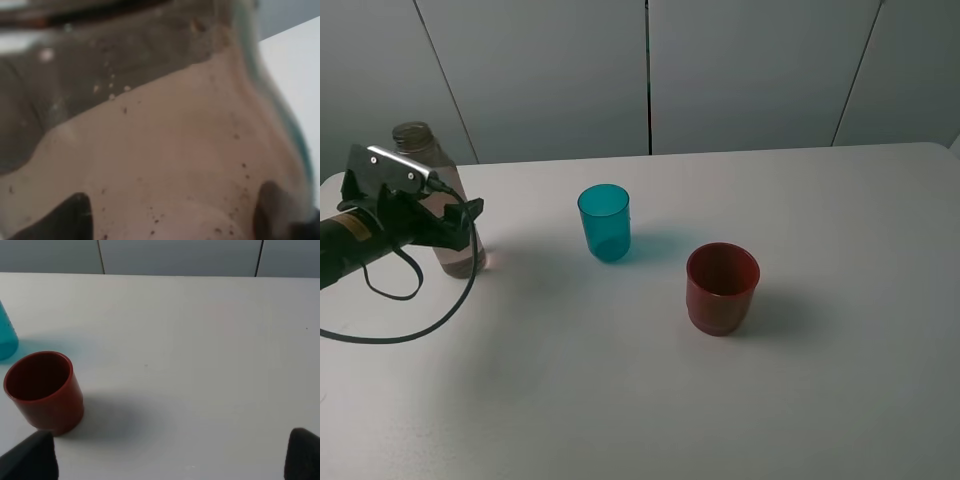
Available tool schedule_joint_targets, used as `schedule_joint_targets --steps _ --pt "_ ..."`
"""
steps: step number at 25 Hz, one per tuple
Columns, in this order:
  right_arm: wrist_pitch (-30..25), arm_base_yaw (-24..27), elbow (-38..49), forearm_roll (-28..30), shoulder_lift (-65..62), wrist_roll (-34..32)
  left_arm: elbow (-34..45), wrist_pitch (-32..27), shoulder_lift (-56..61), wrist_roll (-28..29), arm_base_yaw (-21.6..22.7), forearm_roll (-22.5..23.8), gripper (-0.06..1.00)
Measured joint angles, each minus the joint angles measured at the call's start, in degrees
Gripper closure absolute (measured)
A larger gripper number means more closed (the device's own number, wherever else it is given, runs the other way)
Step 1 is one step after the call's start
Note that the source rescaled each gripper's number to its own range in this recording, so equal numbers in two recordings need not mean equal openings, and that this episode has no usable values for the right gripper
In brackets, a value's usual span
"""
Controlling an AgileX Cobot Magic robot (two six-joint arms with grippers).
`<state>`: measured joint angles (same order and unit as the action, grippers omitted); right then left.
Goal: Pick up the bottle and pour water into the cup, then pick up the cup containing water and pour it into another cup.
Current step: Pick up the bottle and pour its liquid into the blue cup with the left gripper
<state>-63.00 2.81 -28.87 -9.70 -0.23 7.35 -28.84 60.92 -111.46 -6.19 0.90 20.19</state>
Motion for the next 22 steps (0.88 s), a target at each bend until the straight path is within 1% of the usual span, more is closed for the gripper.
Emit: schedule_joint_targets --steps 1,2,6,15,18,22 --pt "0.0 0.0 0.0 0.0 0.0 0.0 0.0 -0.3 0.0 0.1 0.0 0.5 0.89" --pt "0.0 0.0 0.0 0.0 0.0 0.0 -0.1 -0.4 0.0 0.0 0.0 1.1 0.92" --pt "0.0 0.0 0.0 0.0 0.0 0.0 0.0 -0.4 0.0 -0.2 0.0 2.8 0.93" --pt "0.0 0.0 0.0 0.0 0.0 0.0 0.0 0.0 -0.1 -0.2 0.0 3.6 0.93" --pt "0.0 0.0 0.0 0.0 0.0 0.0 0.0 0.0 0.1 0.7 0.0 3.9 0.93" --pt "0.0 0.0 0.0 0.0 0.0 0.0 -0.3 -1.8 2.5 1.3 -0.1 4.1 0.93"
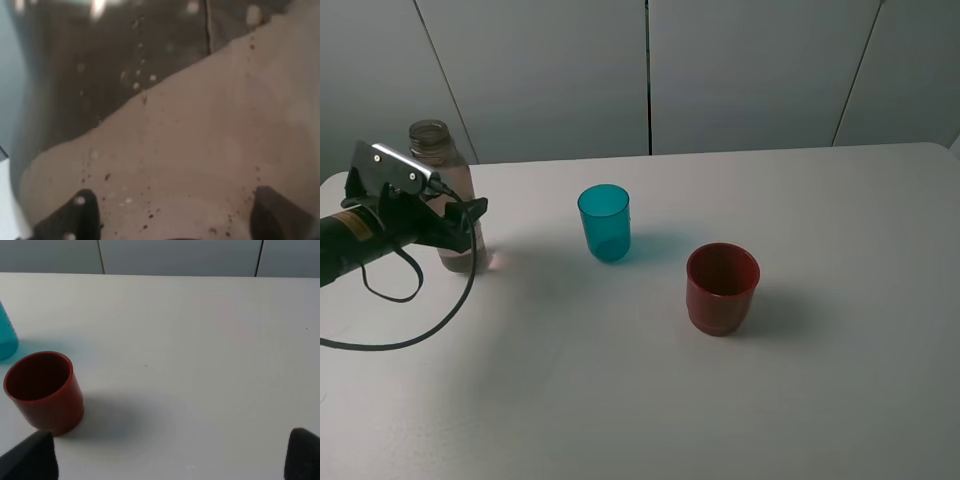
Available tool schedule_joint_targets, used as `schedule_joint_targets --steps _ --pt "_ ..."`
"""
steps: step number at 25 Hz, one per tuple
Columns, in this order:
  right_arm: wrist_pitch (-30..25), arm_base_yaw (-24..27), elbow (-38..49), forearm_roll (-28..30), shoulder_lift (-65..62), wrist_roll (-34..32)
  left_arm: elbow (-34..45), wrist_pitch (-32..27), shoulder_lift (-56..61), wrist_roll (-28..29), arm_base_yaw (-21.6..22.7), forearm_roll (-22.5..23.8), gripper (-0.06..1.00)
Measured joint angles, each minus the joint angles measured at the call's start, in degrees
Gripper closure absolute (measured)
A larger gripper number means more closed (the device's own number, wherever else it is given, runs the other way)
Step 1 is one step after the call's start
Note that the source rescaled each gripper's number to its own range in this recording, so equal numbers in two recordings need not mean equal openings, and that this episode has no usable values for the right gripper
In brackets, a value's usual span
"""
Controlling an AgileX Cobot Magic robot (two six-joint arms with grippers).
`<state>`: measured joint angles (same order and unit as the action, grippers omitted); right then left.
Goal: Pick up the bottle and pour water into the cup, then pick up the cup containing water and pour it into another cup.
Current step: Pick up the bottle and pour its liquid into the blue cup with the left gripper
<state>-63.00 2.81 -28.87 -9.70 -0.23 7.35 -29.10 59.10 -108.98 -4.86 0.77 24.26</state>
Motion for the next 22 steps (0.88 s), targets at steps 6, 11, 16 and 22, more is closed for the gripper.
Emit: schedule_joint_targets --steps 6,11,16,22 --pt "0.0 0.0 0.0 0.0 0.0 0.0 -4.9 -8.9 3.2 4.1 -0.3 3.6 0.93" --pt "0.0 0.0 0.0 0.0 0.0 0.0 -9.9 -14.9 3.8 4.9 -2.1 4.7 0.93" --pt "0.0 0.0 0.0 0.0 0.0 0.0 -16.0 -20.7 3.8 4.9 -4.5 8.4 0.93" --pt "0.0 0.0 0.0 0.0 0.0 0.0 -22.6 -24.4 3.8 4.9 -6.0 13.0 0.93"
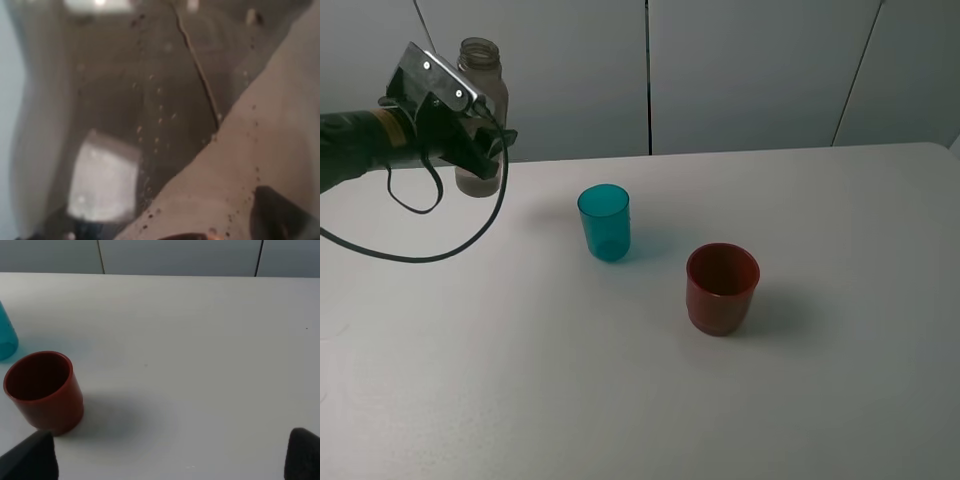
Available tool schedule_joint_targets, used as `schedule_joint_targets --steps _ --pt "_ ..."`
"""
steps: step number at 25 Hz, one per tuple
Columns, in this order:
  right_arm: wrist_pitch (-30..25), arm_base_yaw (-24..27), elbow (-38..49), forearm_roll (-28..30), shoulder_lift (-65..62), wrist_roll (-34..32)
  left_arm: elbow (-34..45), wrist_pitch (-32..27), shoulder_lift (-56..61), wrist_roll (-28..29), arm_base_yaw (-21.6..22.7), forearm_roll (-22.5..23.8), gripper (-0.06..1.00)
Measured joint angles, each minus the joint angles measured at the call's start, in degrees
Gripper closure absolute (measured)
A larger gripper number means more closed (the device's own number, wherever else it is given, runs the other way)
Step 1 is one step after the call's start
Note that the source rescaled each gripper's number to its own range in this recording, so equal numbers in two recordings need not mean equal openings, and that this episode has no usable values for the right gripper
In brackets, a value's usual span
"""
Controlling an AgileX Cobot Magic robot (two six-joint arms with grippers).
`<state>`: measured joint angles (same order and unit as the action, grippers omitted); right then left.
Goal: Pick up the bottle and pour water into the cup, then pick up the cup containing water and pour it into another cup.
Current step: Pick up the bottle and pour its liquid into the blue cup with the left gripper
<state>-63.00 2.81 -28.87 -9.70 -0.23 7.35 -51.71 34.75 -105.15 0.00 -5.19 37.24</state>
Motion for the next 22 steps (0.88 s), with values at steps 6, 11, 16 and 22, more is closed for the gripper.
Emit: schedule_joint_targets --steps 6,11,16,22 --pt "0.0 0.0 0.0 0.0 0.0 0.0 -5.3 -3.8 -0.1 0.0 -1.6 5.8 0.93" --pt "0.0 0.0 0.0 0.0 0.0 0.2 -8.0 -4.0 -1.6 0.0 -3.1 9.0 0.93" --pt "0.0 0.0 0.0 0.0 0.0 0.2 -9.6 -5.8 -3.0 -1.6 -4.9 10.7 0.93" --pt "0.0 0.0 0.0 0.0 0.0 0.3 -10.0 -6.6 -3.0 -6.0 -5.3 12.6 0.94"
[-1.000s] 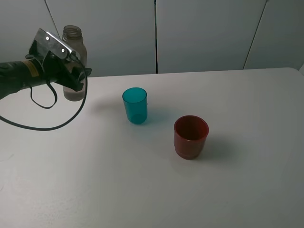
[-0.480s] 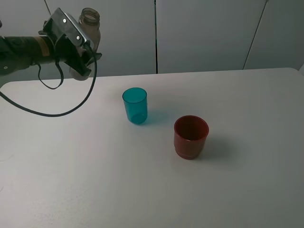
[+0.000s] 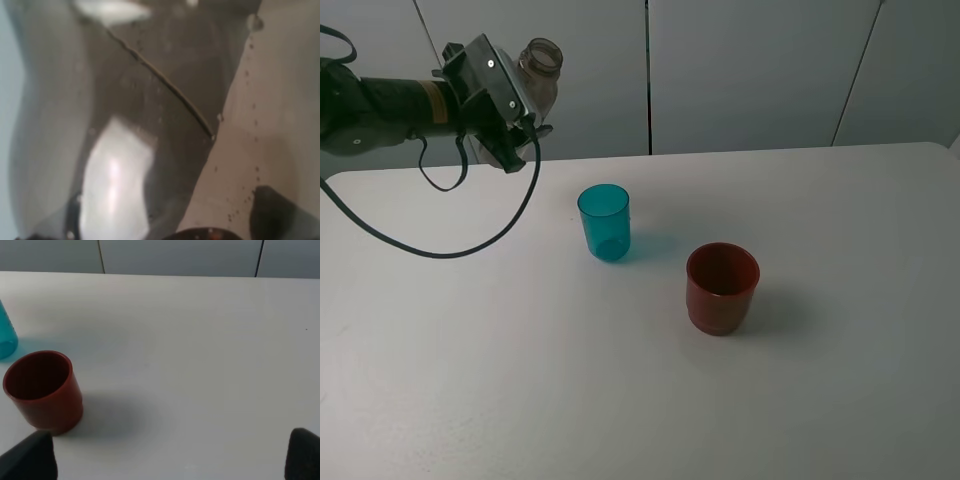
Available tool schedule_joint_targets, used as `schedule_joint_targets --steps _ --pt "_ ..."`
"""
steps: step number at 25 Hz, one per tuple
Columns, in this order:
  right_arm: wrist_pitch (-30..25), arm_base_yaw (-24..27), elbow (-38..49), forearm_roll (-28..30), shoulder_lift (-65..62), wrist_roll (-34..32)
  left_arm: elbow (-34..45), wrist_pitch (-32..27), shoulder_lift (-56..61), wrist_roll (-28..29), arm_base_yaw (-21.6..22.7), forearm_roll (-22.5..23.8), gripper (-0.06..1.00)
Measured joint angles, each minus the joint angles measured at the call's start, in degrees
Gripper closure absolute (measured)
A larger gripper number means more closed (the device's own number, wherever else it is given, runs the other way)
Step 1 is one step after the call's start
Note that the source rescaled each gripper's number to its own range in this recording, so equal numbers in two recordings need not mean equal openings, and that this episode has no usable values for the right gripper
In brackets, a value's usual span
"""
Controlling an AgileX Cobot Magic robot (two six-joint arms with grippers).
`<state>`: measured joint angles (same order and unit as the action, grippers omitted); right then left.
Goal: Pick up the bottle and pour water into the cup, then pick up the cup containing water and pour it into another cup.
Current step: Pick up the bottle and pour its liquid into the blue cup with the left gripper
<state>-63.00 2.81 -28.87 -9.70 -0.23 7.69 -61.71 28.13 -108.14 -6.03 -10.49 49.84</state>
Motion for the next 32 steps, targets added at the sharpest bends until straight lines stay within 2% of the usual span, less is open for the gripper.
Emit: schedule_joint_targets --steps 8,16,23,27,32 --pt "0.0 0.0 0.0 0.0 0.0 0.0 -0.1 -4.6 -0.1 -8.1 -1.7 0.5 0.94" --pt "0.0 0.0 0.0 0.0 0.0 0.0 -0.1 -4.7 -1.1 -10.4 -2.6 0.5 0.94" --pt "0.0 0.0 0.0 0.0 0.0 0.0 -0.1 -4.4 -1.1 -16.9 -2.8 0.5 0.94" --pt "0.0 0.0 0.0 0.0 0.0 0.0 -0.1 -4.8 -1.1 -17.7 -3.7 0.5 0.94" --pt "0.0 0.0 0.0 0.0 0.0 0.0 -0.1 -7.7 -1.1 -21.2 -4.7 0.4 0.94"
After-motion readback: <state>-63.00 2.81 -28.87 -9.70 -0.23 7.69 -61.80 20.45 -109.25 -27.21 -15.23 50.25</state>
